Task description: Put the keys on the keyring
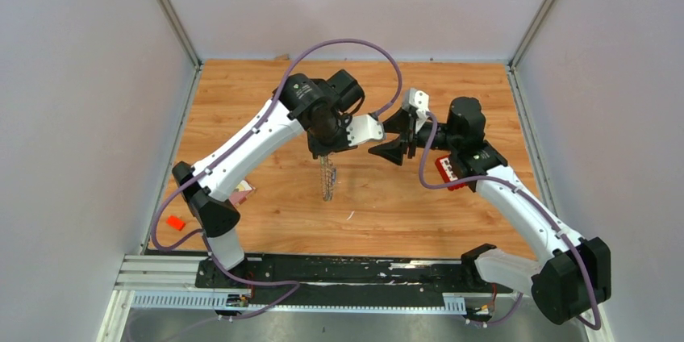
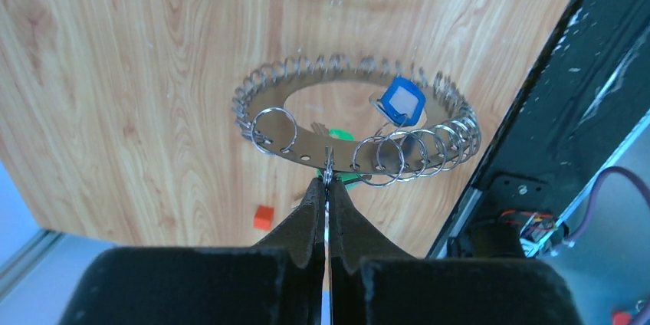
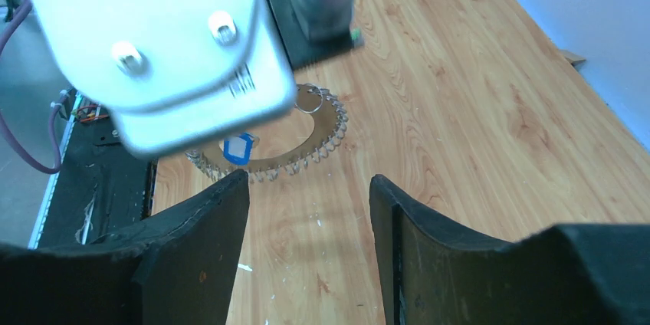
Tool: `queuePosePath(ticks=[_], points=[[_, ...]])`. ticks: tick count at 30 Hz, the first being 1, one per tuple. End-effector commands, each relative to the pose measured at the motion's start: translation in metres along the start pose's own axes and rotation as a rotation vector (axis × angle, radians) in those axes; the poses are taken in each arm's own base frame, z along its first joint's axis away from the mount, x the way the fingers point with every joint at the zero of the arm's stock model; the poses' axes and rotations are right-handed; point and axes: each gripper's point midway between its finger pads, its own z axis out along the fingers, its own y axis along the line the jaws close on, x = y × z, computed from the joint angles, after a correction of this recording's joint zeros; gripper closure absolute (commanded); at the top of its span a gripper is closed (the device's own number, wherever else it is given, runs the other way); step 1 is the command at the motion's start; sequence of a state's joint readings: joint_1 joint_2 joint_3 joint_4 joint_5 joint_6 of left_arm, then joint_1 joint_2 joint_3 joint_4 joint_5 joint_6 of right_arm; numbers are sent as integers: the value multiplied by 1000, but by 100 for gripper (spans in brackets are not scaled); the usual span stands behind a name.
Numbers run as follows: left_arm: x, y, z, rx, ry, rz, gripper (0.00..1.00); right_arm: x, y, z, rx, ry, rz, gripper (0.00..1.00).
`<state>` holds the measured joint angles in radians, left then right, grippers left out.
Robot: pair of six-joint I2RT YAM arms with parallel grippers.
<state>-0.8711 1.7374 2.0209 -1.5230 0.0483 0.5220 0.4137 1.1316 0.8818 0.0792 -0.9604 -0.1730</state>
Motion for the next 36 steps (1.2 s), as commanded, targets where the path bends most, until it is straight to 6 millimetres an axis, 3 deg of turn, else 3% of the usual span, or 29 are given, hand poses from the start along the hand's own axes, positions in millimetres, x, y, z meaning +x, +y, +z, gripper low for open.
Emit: queuePosePath(ticks=[1,6,10,17,20,30,36], points=[[21,7,-6,-52,121,34,100,-14,-5,-3,37,-39,-35,40],[23,12,-4,-75,152,71,100,-11,-11,-2,79,-39,-2,37],[32,9,-3,-104,223,178,100,-11,-14,-3,98,-37,10,23],[41,7,-3,-121,284,281,100,-15,-26,-12,149,-50,79,20],[47,11,-7,-148,319,316,100,-17,-36,-19,221,-60,131,1],[51,13,-16,-171,315,396,100,-25,-26,-24,146,-49,113,0],[38,18,-29,-256,167,396,100,-29,-15,-33,119,-32,44,0]])
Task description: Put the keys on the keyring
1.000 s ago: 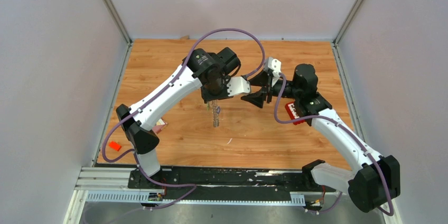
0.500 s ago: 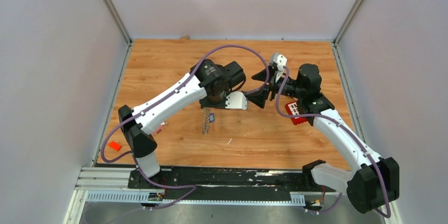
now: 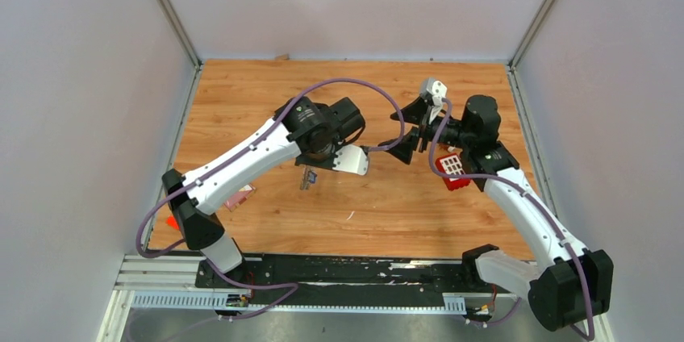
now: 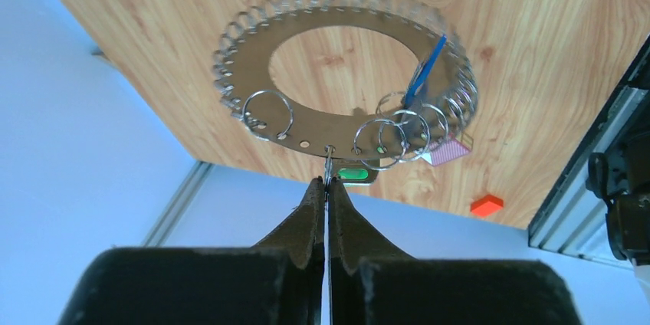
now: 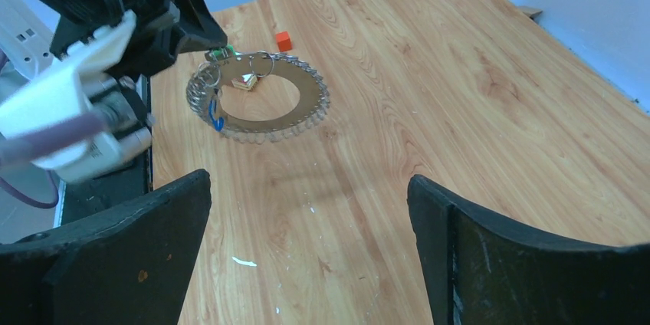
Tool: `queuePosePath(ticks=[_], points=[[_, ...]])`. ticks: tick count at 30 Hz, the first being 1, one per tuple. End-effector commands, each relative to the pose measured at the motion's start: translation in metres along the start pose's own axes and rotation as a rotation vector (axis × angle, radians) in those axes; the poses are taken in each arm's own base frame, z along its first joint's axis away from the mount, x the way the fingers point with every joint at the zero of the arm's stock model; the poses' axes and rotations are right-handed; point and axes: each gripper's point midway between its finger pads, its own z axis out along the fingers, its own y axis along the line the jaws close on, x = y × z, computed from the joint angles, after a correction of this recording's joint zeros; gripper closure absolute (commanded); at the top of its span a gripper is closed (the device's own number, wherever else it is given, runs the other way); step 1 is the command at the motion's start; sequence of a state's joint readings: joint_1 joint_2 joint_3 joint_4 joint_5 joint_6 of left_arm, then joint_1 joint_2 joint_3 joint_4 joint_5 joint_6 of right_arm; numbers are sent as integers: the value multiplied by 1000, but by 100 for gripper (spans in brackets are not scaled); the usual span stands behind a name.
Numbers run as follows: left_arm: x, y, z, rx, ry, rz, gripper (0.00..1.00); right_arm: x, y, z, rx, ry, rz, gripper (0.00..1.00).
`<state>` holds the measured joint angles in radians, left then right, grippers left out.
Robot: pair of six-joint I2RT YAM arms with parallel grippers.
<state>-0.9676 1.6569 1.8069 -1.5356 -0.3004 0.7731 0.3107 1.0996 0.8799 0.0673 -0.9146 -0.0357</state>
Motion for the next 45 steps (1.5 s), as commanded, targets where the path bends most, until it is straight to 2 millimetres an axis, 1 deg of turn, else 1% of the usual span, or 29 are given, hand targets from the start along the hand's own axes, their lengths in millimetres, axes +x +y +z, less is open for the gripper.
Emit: queuePosePath(ticks=[1,2,4,7,9,12,15,18,19,22,25,28,32,37,39,42,45], points=[[-3,12,-34,-130,-161,0,100,-23,14,-11,-30,-24,-96,1],[-5,14,-38,-141,-204,-15,100,-17,16,-13,-31,-6,-91,1],[-11,17,-49,-172,-308,-47,100,-14,17,-16,-22,5,-105,2],[-18,17,-60,-185,-427,-83,100,-13,18,-17,-18,-3,-115,2],[-22,14,-64,-175,-471,-99,100,-13,21,-14,-47,-18,-103,5],[-31,10,-69,-145,-524,-121,100,-12,29,-5,-132,-49,-61,14],[-40,8,-72,-116,-568,-129,100,-15,42,10,-213,-52,-74,27],[-52,9,-70,-76,-595,-146,100,-18,57,26,-282,-45,-89,37],[-56,9,-70,-59,-604,-152,100,-17,62,31,-307,-42,-87,39],[-69,9,-70,-14,-633,-164,100,-13,68,41,-353,-31,-77,41],[-80,10,-69,19,-657,-174,100,-11,78,48,-390,-31,-94,43],[-88,9,-68,48,-679,-186,100,-9,86,52,-405,-26,-109,49],[-93,9,-69,63,-696,-199,100,-7,86,54,-403,-21,-102,58],[-98,5,-72,88,-726,-211,100,-6,86,55,-400,-20,-105,60],[-98,5,-75,83,-736,-215,100,-4,86,56,-397,-16,-103,63],[-98,4,-77,84,-745,-216,100,-4,85,57,-398,-15,-99,64],[-98,3,-76,91,-745,-219,100,-4,87,58,-401,-13,-99,69]])
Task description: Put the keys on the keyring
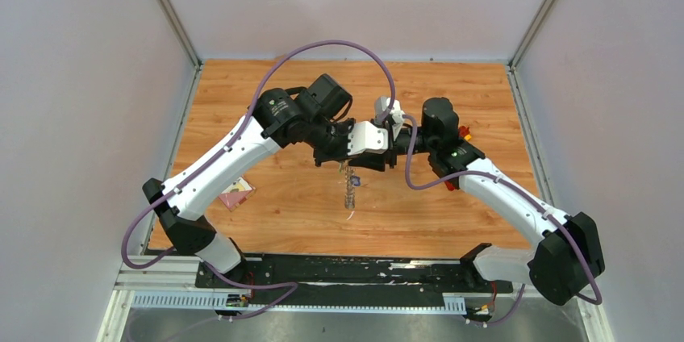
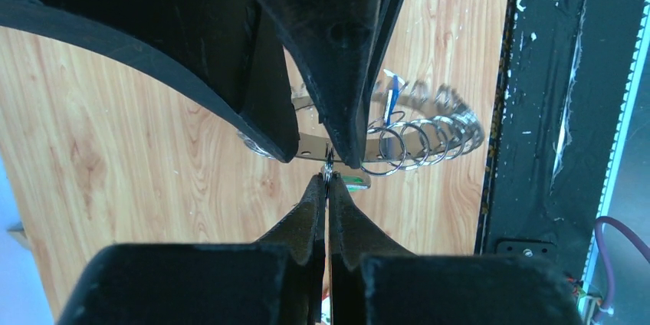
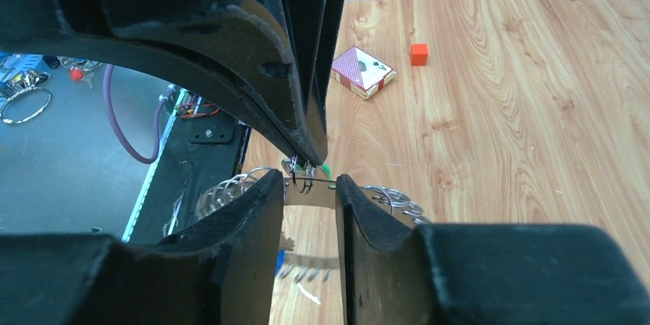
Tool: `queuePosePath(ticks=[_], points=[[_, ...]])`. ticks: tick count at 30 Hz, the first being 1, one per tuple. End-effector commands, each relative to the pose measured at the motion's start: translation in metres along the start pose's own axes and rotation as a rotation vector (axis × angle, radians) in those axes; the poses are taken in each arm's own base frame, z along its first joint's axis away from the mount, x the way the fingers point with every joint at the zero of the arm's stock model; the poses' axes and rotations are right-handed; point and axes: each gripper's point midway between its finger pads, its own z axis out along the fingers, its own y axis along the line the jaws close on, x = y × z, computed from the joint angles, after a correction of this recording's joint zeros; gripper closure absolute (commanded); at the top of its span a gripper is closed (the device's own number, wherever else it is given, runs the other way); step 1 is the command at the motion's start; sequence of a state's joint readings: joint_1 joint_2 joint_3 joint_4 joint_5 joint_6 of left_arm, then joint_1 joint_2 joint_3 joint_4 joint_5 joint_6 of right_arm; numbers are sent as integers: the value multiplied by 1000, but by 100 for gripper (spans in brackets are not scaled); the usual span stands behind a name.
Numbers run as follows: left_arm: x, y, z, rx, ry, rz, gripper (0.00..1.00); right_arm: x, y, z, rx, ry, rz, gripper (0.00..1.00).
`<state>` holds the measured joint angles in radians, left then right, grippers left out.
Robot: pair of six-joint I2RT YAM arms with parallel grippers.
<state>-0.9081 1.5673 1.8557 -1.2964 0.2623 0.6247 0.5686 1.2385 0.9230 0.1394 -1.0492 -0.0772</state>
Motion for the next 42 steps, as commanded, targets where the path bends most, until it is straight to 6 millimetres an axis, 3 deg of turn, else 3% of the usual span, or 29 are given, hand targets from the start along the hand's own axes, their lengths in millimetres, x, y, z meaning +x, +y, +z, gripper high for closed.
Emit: queuePosePath(ticks=[1,10,20,25,42], points=[[-23,1,-16,-29,-105,2,100,-19,0,4,-10,-31,-67,69],[-24,0,-15,-18,-111,0,100,-20,-1,4,-5,-28,-70,83],[-29,0,-13,-10,-130,-7,100,-20,-1,7,-5,-27,-63,88],[-32,-2,-11,4,-143,-10,100,-20,-2,7,3,-27,-64,100],[-41,-8,-17,8,-223,3,100,-22,-2,1,19,-35,-121,100]])
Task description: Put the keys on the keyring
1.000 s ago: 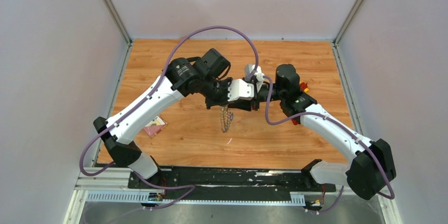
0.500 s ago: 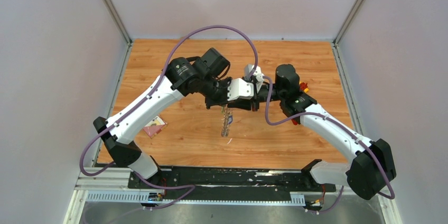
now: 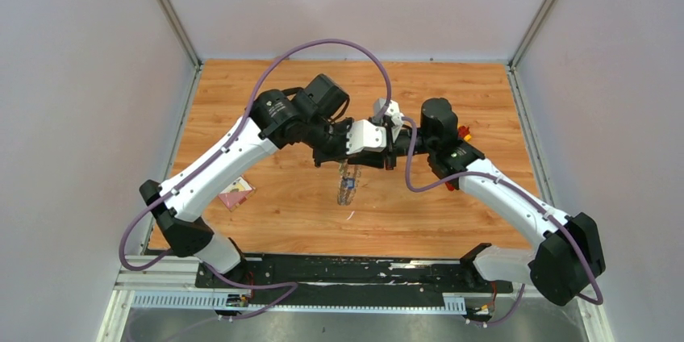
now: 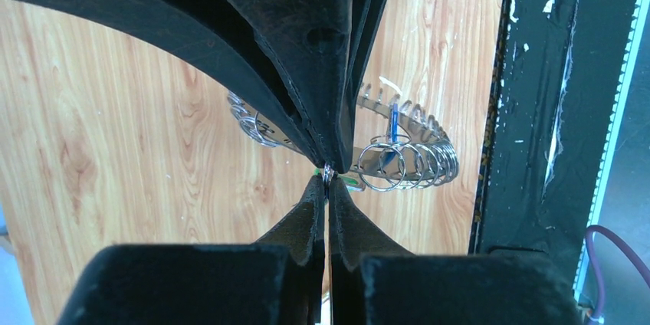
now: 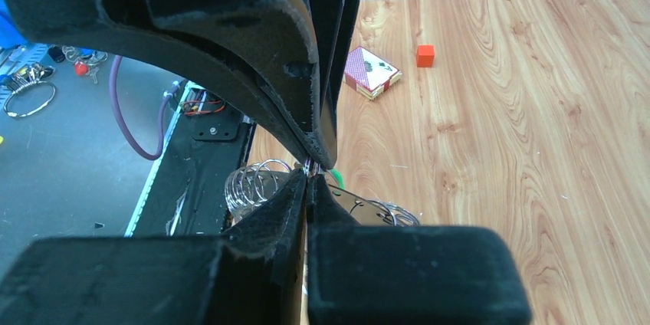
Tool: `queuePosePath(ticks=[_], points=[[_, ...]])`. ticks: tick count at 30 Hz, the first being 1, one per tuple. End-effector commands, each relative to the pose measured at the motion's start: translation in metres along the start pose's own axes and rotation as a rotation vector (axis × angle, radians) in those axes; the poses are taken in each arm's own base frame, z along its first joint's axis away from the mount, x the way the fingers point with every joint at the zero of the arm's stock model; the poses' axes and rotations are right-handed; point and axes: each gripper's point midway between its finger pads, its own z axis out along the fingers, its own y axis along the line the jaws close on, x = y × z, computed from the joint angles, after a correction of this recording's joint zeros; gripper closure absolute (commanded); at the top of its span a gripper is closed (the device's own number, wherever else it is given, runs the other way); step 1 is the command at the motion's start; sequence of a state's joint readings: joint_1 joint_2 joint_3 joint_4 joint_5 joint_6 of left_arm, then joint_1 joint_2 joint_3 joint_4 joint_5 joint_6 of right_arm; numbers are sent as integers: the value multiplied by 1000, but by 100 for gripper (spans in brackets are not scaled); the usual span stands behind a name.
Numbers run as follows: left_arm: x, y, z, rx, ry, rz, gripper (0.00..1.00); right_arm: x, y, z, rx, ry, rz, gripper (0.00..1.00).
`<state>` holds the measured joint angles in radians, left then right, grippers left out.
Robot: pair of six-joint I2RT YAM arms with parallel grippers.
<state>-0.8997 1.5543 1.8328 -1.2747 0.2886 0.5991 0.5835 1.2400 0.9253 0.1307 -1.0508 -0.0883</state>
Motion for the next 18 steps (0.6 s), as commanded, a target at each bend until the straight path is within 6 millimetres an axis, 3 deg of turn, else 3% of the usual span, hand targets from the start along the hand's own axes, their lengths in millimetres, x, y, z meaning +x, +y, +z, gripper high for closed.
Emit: queuePosePath(ticks=[1,8,18], points=[[-40,-7,-17,-4,-202,34,97,-24,-6,-4,39,-40,-124,100],[-40,-2,-21,-50,-224,51,77,-30,-5,-9,49,-48,-151,100],[-34,9,-38,-144,-242,60,58,-29,-7,-13,55,-46,-162,100]])
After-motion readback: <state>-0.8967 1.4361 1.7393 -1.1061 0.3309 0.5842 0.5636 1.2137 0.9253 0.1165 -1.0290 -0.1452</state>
